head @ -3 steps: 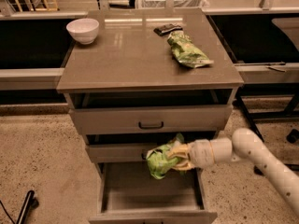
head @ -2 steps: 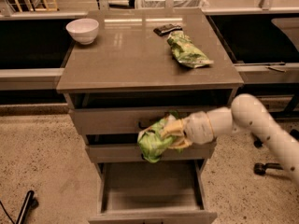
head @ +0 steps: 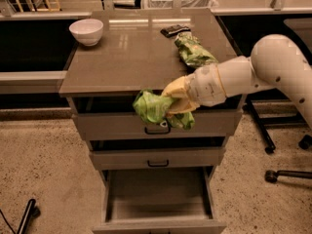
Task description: Pick green rice chip bag from bottom drawer and place on counter
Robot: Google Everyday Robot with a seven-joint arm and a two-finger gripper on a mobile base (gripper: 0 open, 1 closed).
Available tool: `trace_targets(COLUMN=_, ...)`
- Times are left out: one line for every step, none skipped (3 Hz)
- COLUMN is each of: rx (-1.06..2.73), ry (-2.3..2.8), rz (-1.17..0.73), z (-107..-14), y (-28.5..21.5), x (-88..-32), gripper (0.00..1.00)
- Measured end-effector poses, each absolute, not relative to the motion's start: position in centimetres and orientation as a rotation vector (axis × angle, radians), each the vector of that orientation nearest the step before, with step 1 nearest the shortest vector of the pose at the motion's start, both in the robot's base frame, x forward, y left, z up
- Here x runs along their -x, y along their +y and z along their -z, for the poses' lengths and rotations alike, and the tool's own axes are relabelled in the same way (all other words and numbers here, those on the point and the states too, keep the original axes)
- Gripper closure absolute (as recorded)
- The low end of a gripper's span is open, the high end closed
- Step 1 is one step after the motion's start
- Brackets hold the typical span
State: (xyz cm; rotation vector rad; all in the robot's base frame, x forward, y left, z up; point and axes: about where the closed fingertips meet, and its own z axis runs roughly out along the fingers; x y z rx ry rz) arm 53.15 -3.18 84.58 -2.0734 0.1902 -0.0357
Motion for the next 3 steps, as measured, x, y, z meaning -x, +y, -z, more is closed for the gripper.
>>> trace_targets(rx=2.108, ry=0.137, rz=0.159, z=-89.0, y=-2.2, x=-54.6, gripper=1.00)
trace_targets(rx=2.108, ry=0.137, rz=0.159, z=-89.0, y=-2.2, x=-54.6, gripper=1.00)
trace_targets(rx=2.121, ry=0.058, rz=0.175, z=-90.7, y=-1.2, x=-55.2, gripper=1.00)
